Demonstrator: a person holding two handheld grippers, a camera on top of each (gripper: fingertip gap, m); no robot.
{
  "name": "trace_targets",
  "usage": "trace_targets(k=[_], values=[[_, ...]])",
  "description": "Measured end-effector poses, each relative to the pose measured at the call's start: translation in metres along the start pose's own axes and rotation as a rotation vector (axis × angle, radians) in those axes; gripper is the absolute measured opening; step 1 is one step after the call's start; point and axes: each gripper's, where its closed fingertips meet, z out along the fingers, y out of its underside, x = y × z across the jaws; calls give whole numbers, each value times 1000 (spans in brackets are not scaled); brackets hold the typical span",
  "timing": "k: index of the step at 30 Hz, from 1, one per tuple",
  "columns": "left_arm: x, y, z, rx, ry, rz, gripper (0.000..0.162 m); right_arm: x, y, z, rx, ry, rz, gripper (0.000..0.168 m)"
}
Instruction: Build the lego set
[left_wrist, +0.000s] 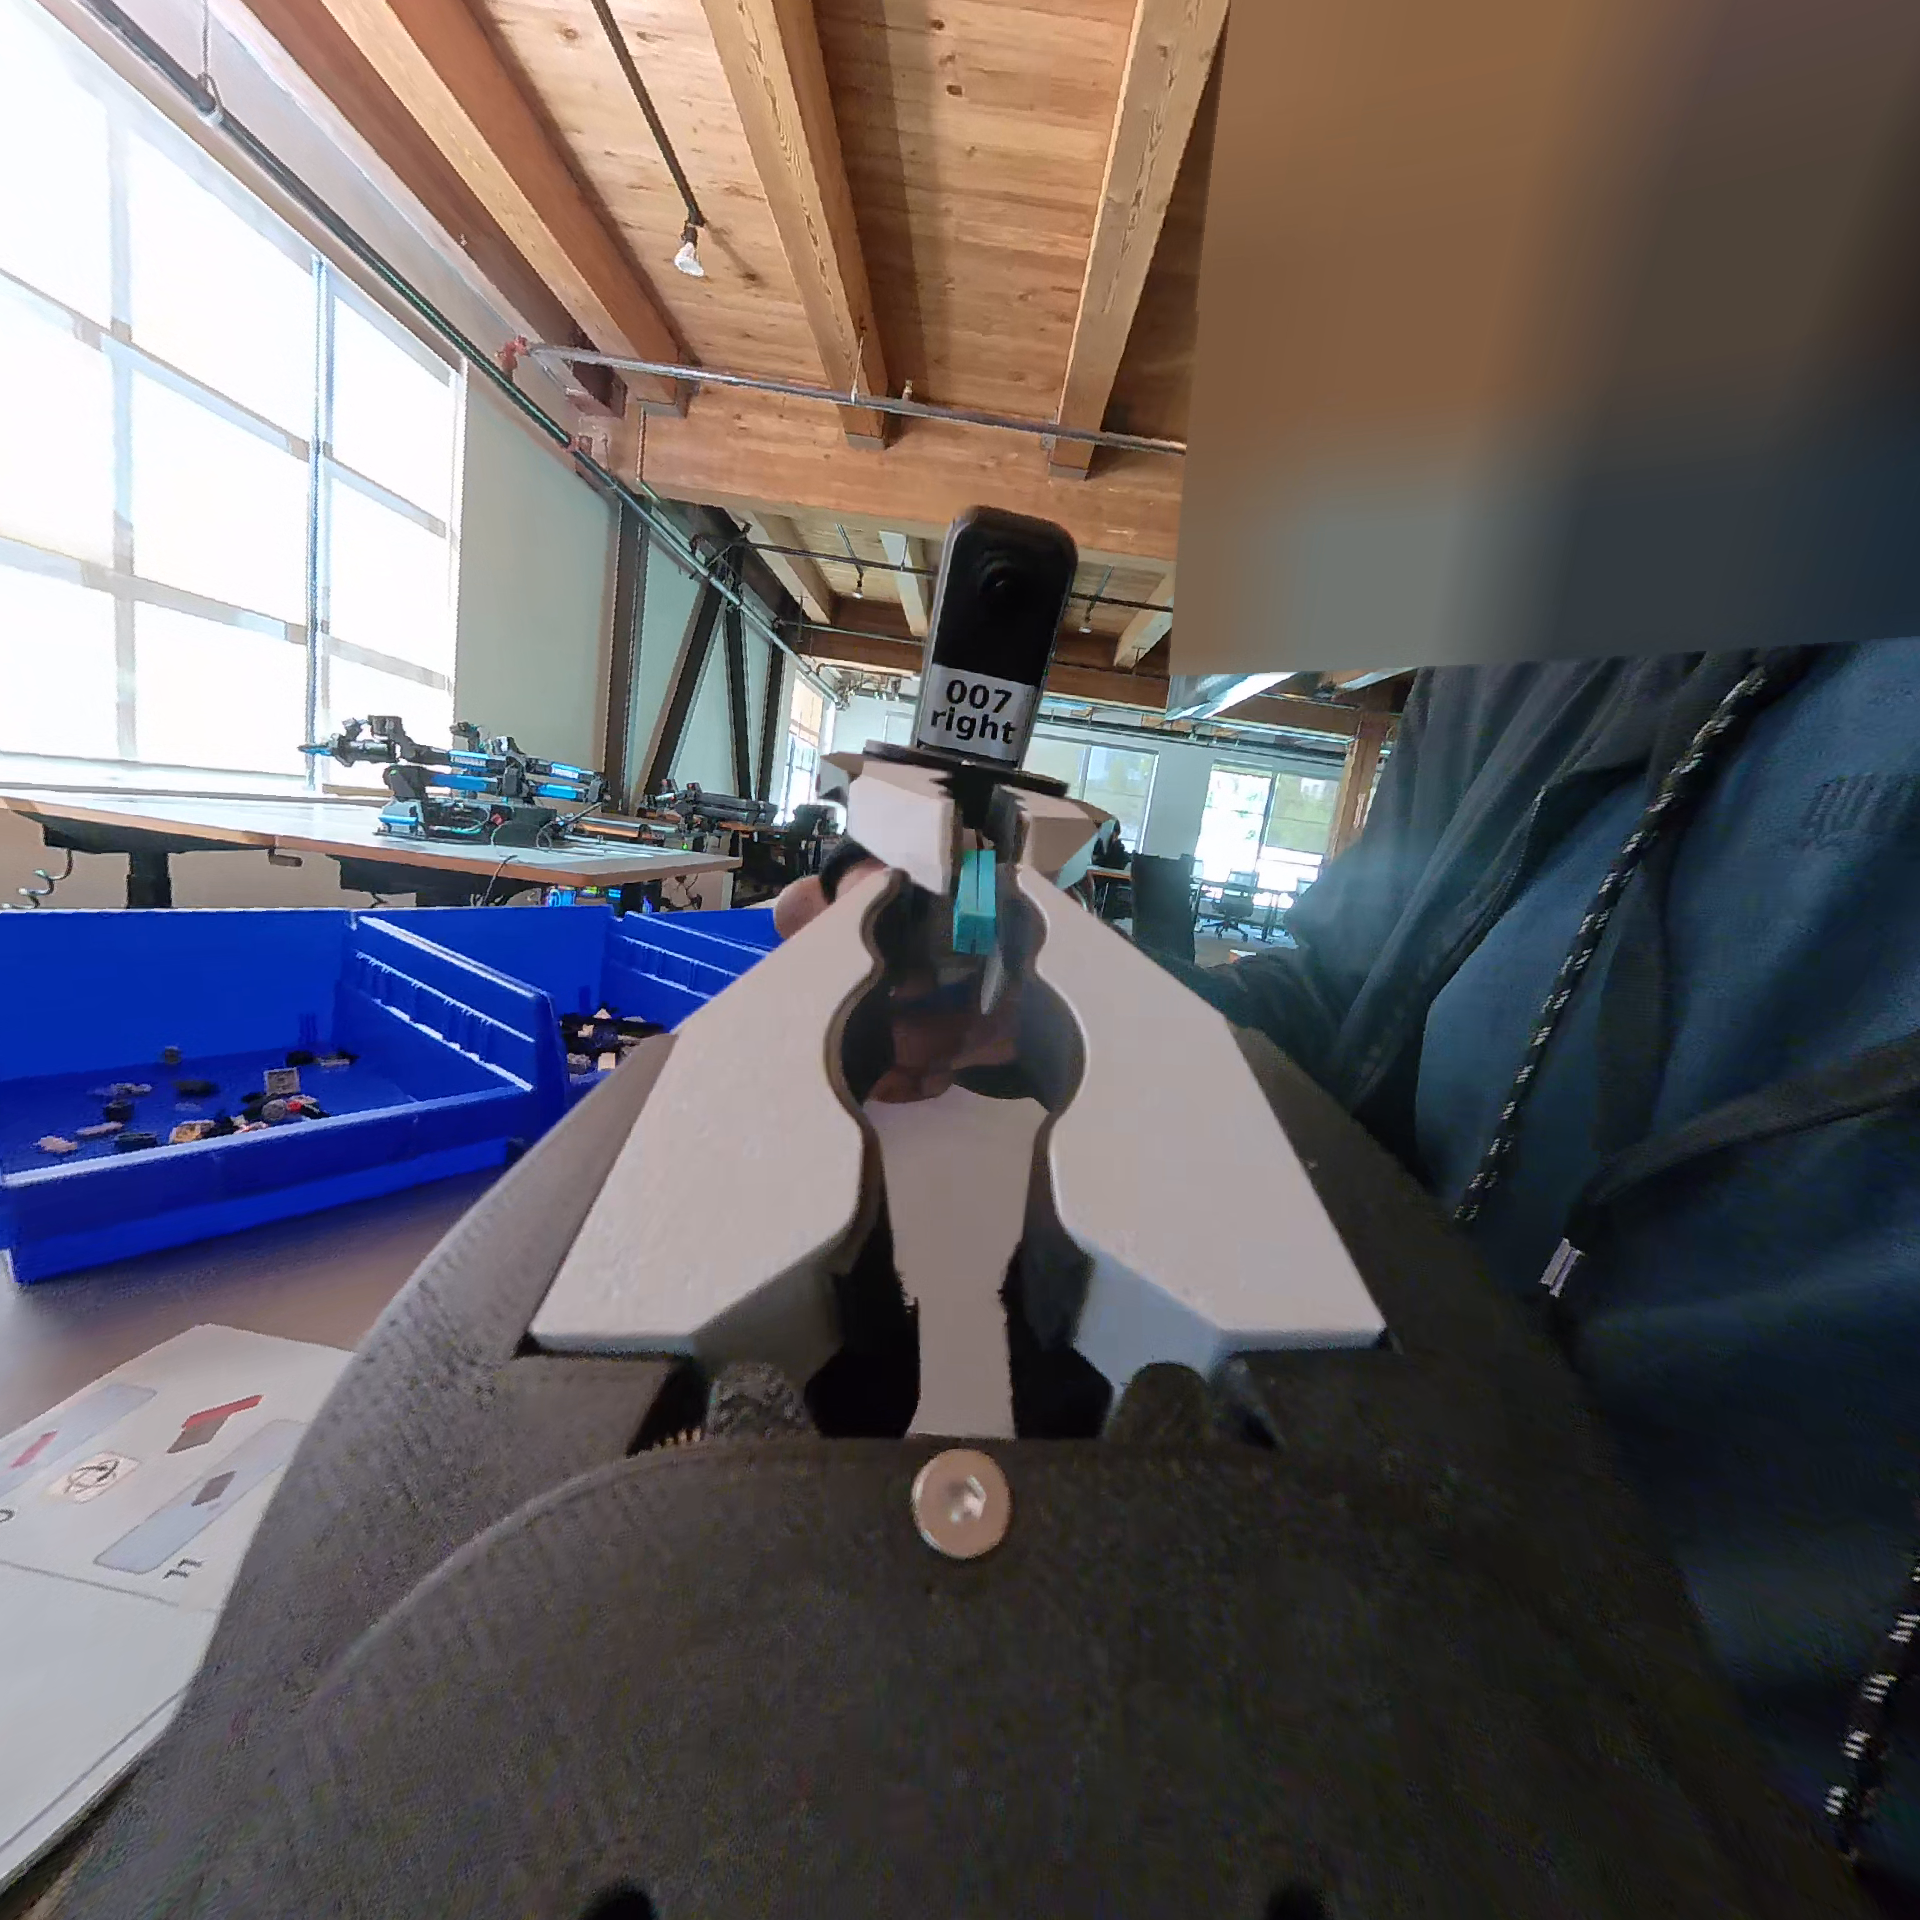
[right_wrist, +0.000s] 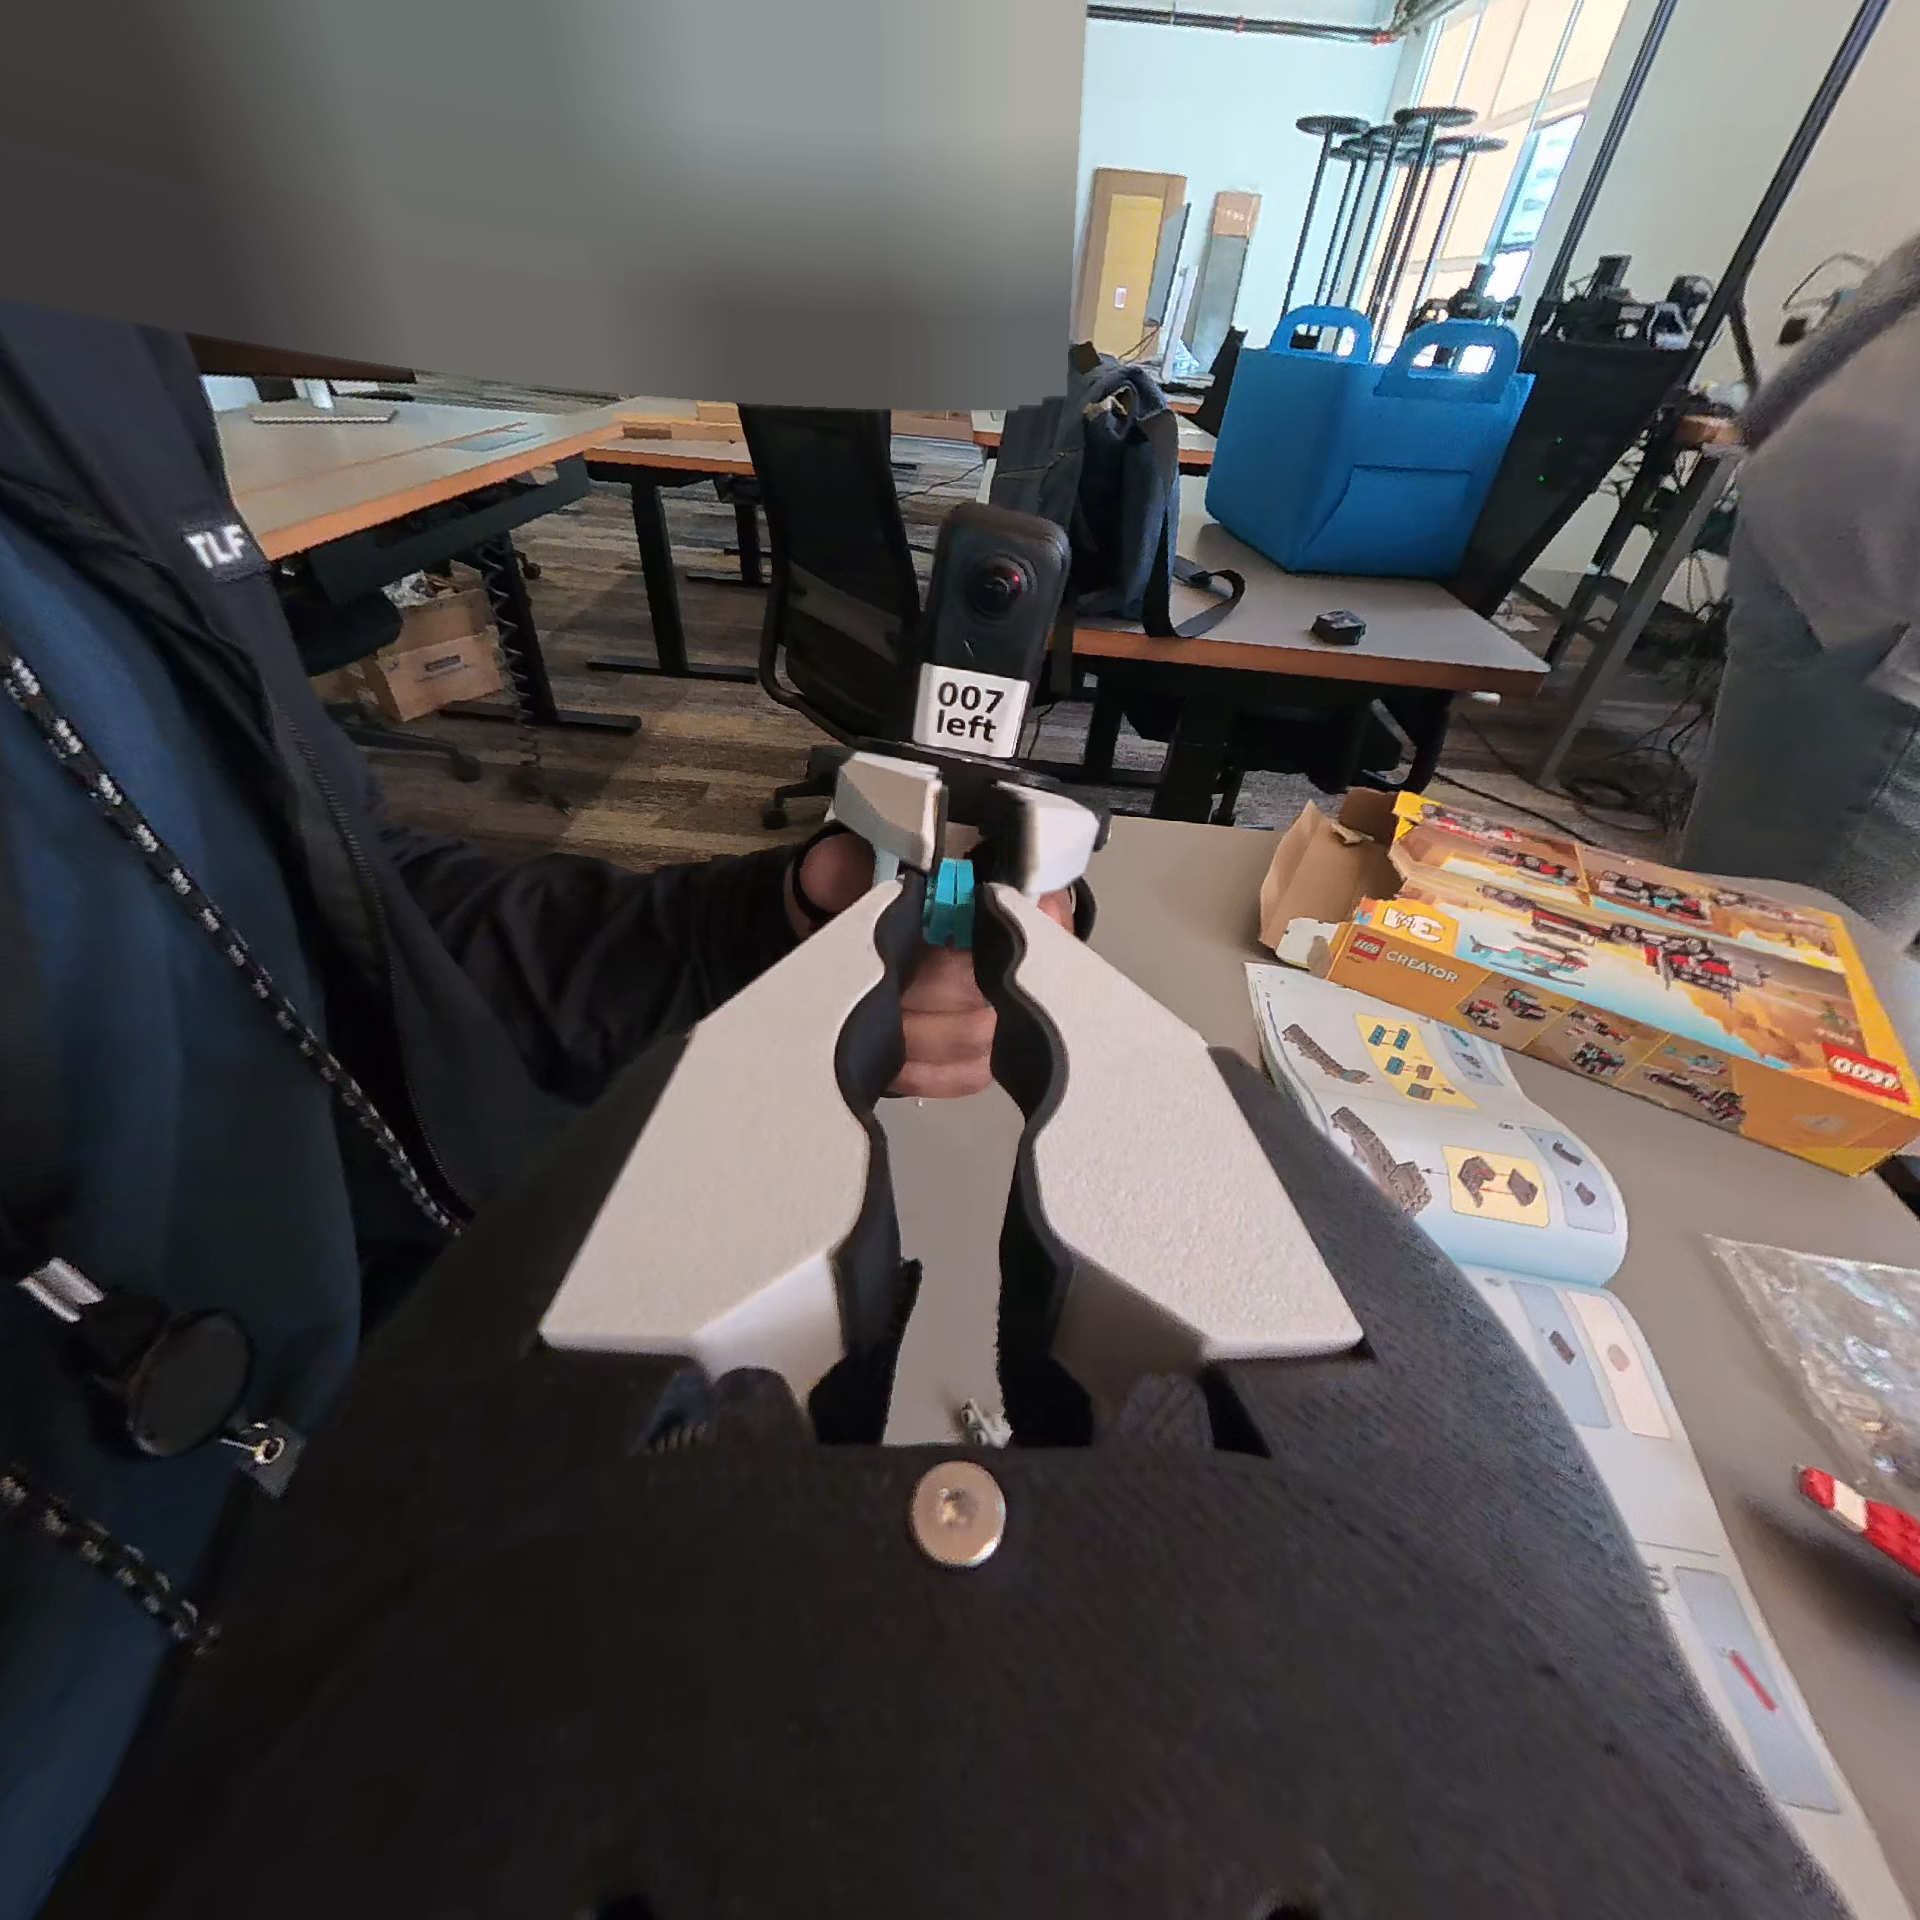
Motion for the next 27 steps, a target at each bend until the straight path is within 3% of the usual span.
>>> trace_targets(k=[27], values=[[5, -4, -4, 7, 14, 68, 8, -2, -3, -2, 6, 16, -46, 13]])
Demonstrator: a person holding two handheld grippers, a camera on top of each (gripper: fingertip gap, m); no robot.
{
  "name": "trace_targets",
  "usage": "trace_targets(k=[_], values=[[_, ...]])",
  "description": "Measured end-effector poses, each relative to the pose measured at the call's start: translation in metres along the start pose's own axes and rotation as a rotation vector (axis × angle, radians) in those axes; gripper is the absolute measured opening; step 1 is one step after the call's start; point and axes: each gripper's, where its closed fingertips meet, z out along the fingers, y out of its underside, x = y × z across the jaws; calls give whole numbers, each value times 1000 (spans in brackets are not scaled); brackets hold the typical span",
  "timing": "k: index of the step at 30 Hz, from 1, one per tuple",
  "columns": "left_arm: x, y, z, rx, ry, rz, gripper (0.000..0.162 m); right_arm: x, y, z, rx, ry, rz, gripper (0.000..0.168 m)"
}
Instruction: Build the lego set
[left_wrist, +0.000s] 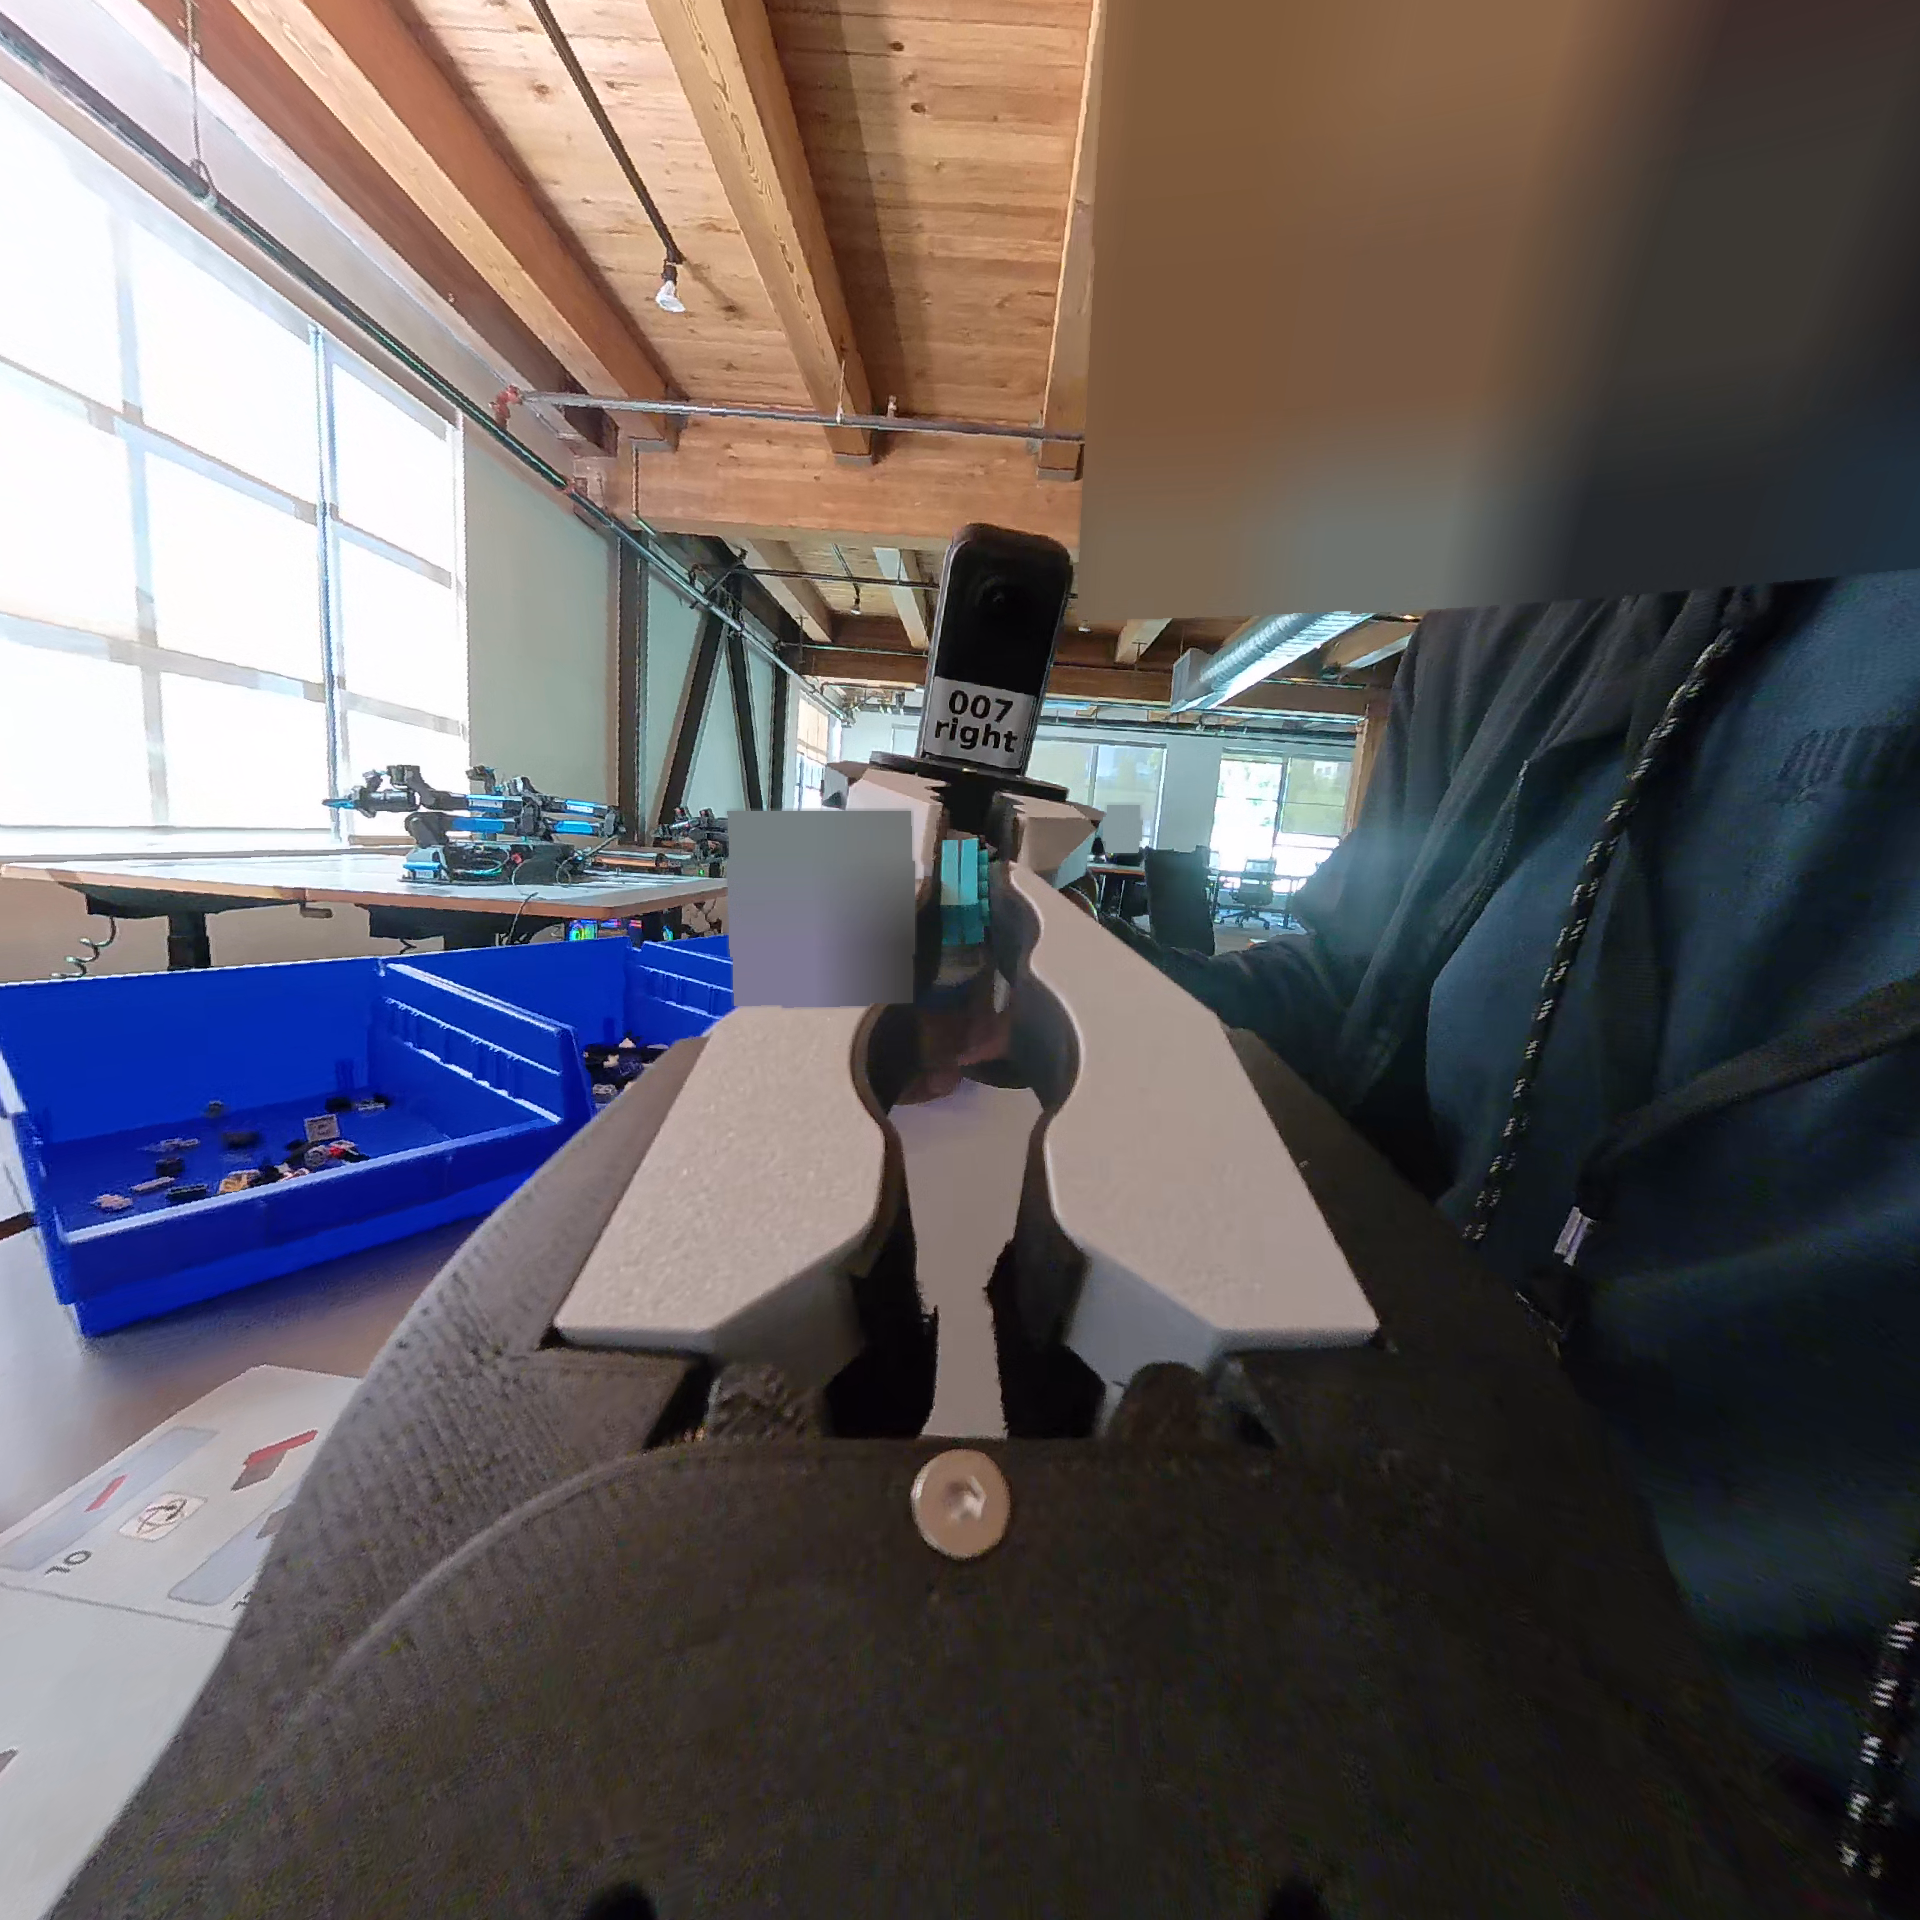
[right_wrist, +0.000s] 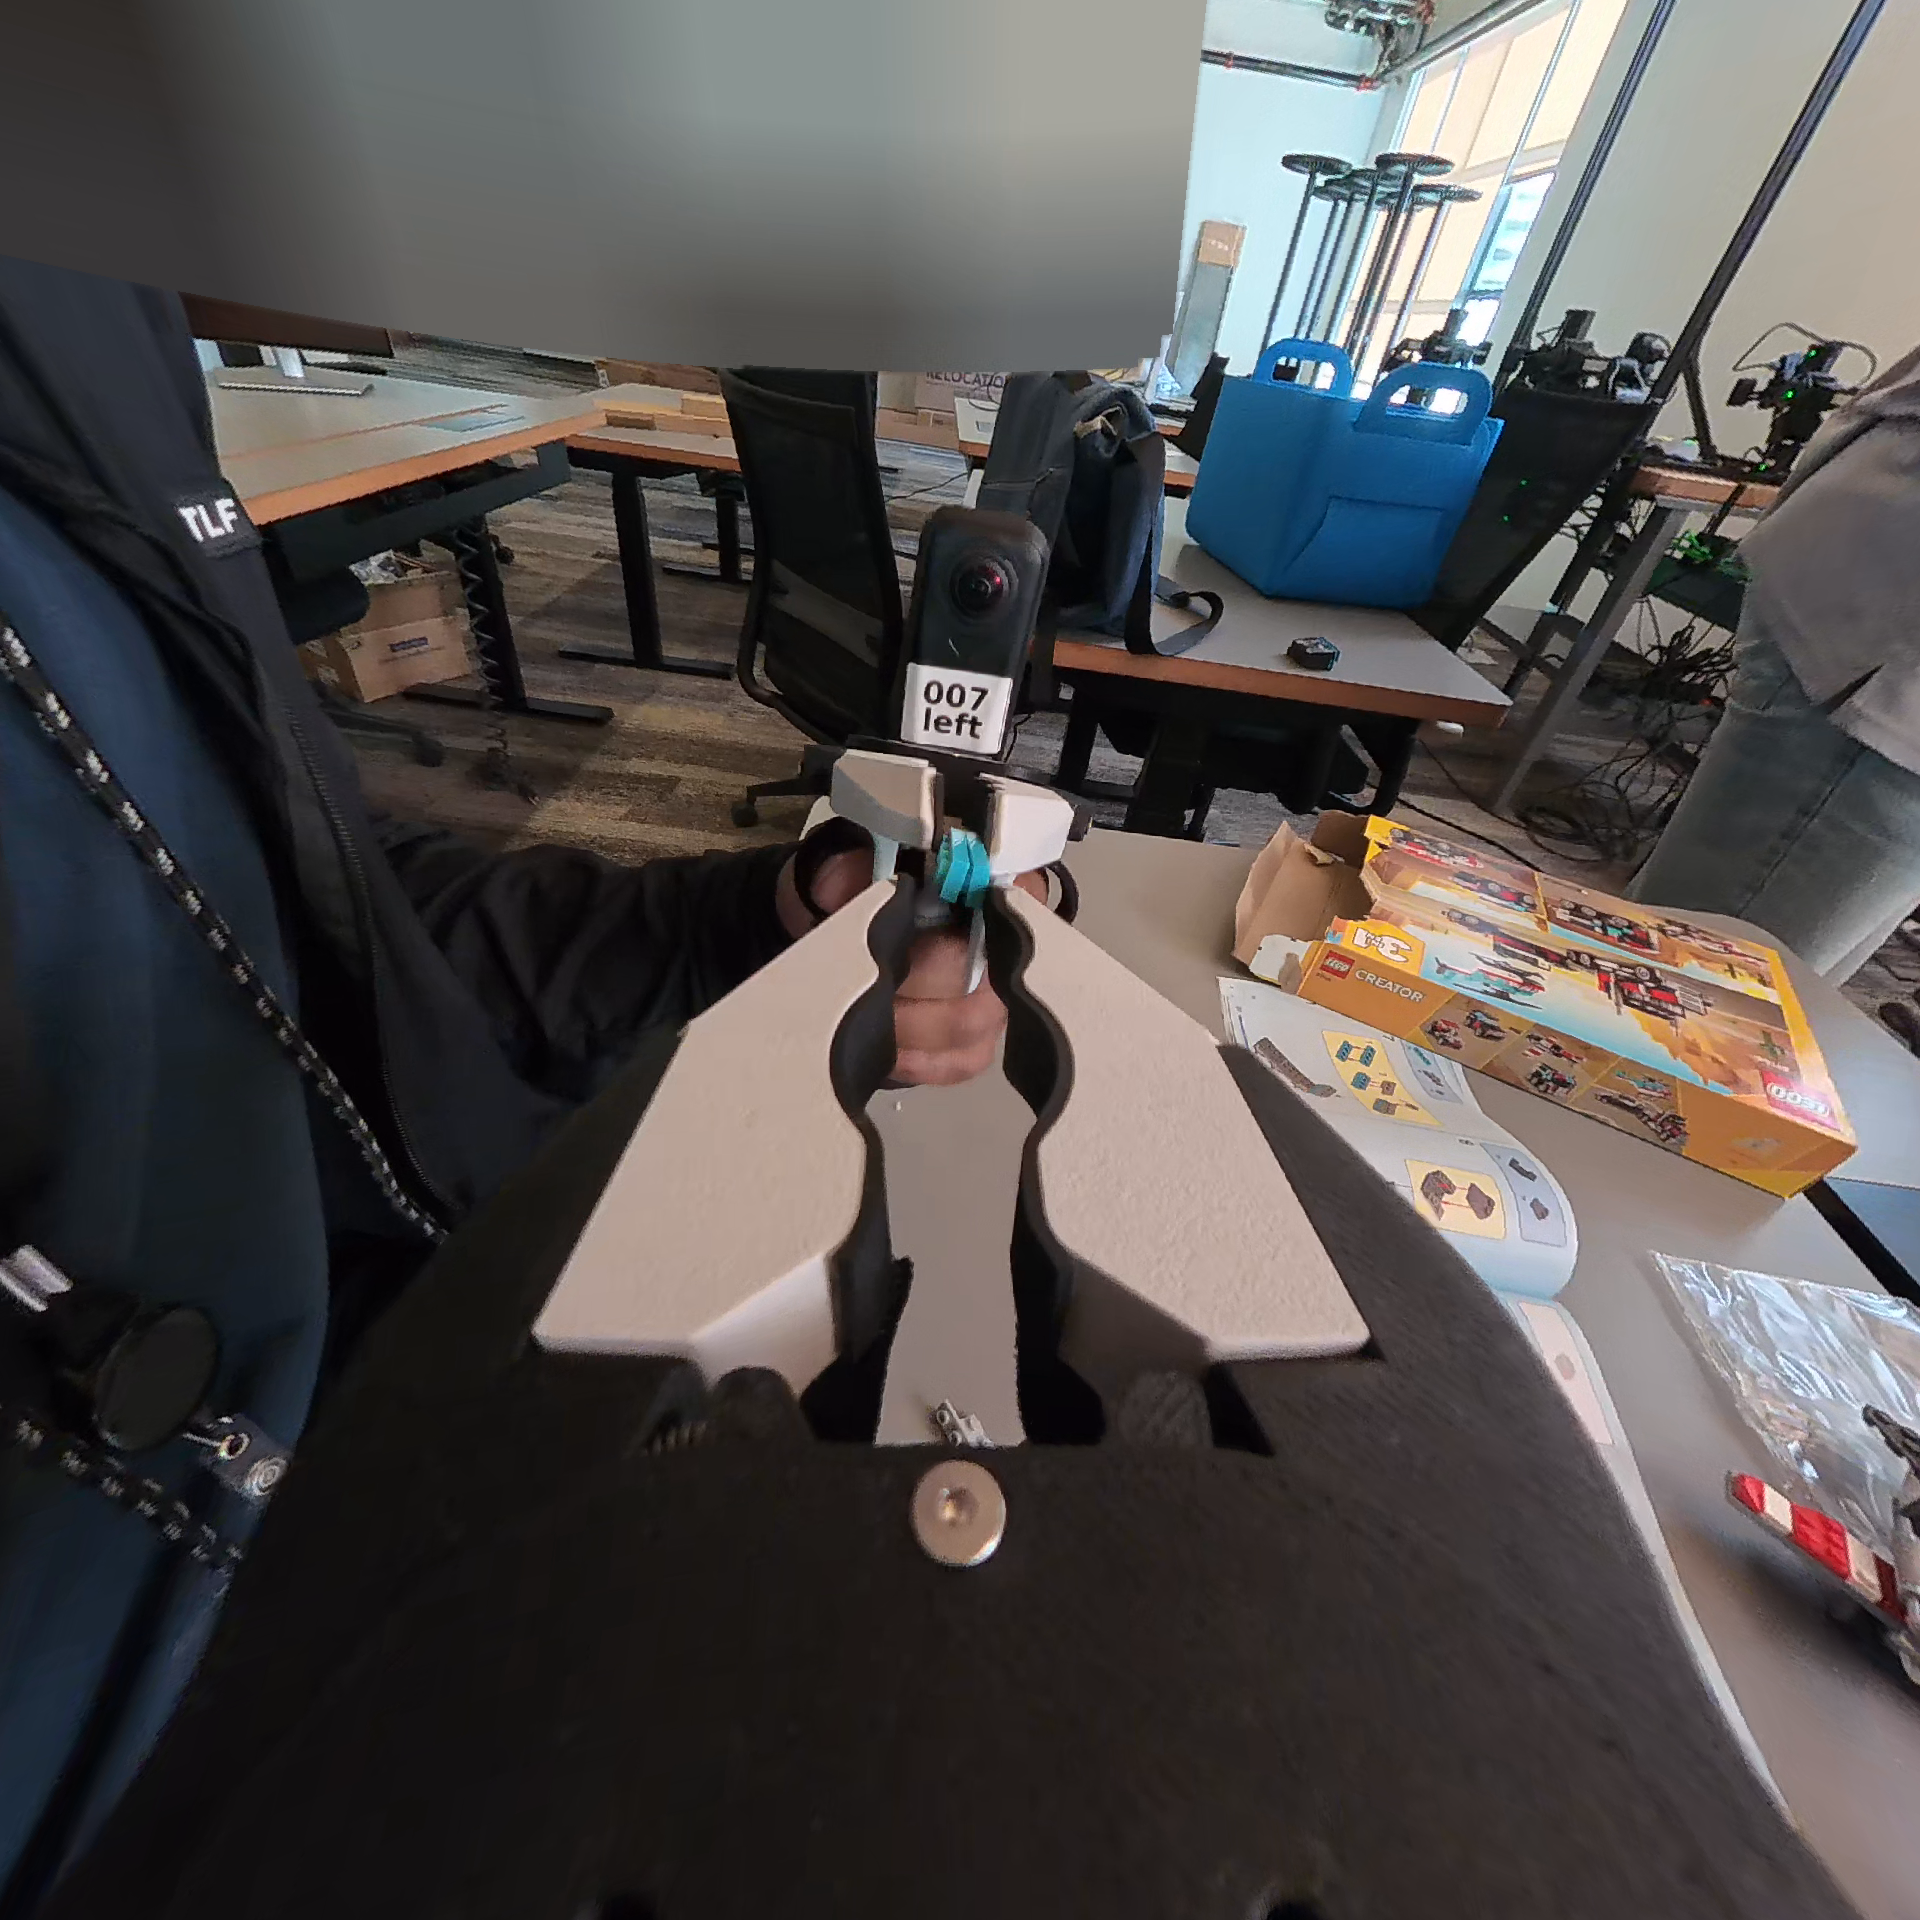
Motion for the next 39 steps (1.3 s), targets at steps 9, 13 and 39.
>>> trace_targets(k=[9, 13, 39], values=[[2, 0, 0, 2, 15, -6, 9, 0, -2, 1, 9, -15, 17, 9], [3, 1, 1, 2, 25, -17, 9, -1, -2, 0, 7, -20, 17, 8], [6, 3, 7, 5, 50, -52, 9, -4, -4, -1, 49, -25, -18, 9]])
